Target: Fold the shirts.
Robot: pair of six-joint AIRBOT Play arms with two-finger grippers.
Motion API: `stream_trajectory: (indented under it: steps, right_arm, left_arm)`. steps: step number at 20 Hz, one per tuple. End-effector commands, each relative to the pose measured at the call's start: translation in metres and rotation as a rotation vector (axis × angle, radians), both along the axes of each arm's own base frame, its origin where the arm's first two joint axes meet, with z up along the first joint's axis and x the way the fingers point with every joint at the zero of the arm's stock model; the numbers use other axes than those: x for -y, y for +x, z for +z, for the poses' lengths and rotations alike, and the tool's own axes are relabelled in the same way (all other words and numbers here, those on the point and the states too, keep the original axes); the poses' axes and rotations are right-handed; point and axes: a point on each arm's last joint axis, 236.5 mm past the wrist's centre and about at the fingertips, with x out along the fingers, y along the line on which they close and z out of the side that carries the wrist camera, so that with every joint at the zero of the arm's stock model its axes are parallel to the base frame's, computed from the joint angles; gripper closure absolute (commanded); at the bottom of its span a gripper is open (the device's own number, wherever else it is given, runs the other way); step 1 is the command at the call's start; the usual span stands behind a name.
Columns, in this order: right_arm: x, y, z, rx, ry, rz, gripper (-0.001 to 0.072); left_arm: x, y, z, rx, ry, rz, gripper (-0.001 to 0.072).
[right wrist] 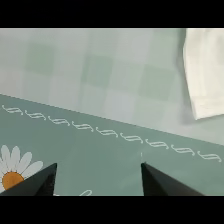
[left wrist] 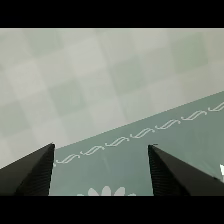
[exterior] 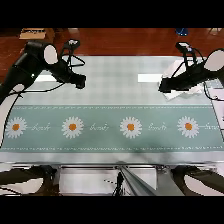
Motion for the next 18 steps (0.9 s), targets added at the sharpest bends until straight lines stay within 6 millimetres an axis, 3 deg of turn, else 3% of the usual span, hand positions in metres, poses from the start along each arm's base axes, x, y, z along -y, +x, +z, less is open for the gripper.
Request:
stream_trajectory:
  steps: [1,14,18]
  right_arm:
    - [0.0,0.0,0.0,0.0,0.0,0.001,0.0119]
    - [0.0,0.0,0.0,0.002,0.001,0.001,0.012]
    - [-0.001,0.035,0.015,0.157,0.018,-0.027,0.012]
  left_arm:
    - [0.0,0.0,0.0,0.001,0.0,-0.001,-0.001]
    - [0.0,0.0,0.0,0.001,0.0,-0.001,-0.0011]
    - [0.003,0.007,0.002,0.03,-0.011,0.001,-0.001]
